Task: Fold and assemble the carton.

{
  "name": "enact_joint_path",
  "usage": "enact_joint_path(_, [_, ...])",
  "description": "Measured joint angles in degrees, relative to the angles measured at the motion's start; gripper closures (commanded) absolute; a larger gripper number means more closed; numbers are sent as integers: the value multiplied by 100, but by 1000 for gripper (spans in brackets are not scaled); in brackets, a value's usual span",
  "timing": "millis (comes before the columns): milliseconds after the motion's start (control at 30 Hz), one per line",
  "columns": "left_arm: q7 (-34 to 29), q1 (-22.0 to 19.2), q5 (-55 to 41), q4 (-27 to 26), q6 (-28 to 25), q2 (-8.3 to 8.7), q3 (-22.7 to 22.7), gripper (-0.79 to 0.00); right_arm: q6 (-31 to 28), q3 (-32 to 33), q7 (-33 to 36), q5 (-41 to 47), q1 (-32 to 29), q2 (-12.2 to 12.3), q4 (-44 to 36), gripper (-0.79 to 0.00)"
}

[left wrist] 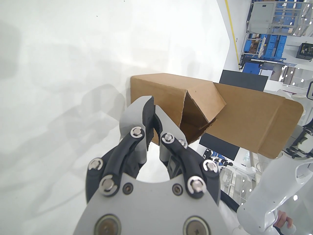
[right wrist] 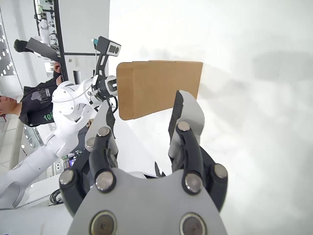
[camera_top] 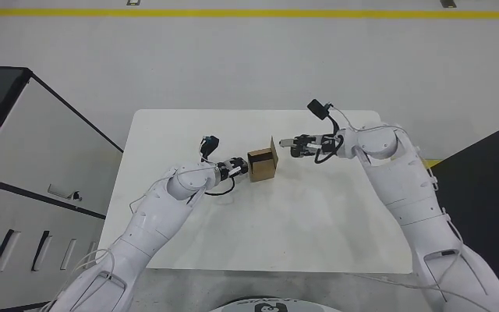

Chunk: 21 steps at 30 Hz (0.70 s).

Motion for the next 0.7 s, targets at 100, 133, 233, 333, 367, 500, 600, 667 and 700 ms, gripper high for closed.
enact_joint_path(100, [0,0,0,0,0,0,0,0,-34,-182,-32,-53,157,-41,95,-403])
enact_joint_path(133, [0,0,0,0,0,0,0,0,-46,-231,-38,-57,202,-53,121,-385])
enact_joint_path(233, [0,0,0,0,0,0,0,0,-92,-394,-38,-78,351,-94,201,-379])
enact_joint_path(333, [0,0,0,0,0,0,0,0,-123,-544,-19,-127,496,-131,289,-339])
enact_joint_path(367, [0,0,0,0,0,0,0,0,-125,-586,-20,-148,538,-141,315,-329])
enact_joint_path(500, [0,0,0,0,0,0,0,0,-141,-768,-27,-223,706,-189,422,-277])
enact_joint_path(600, [0,0,0,0,0,0,0,0,-168,-880,-7,-229,797,-221,489,-268])
enact_joint_path(667, [0,0,0,0,0,0,0,0,-188,-947,7,-228,844,-242,530,-271])
enact_joint_path(700, [0,0,0,0,0,0,0,0,-196,-988,18,-214,872,-255,555,-274])
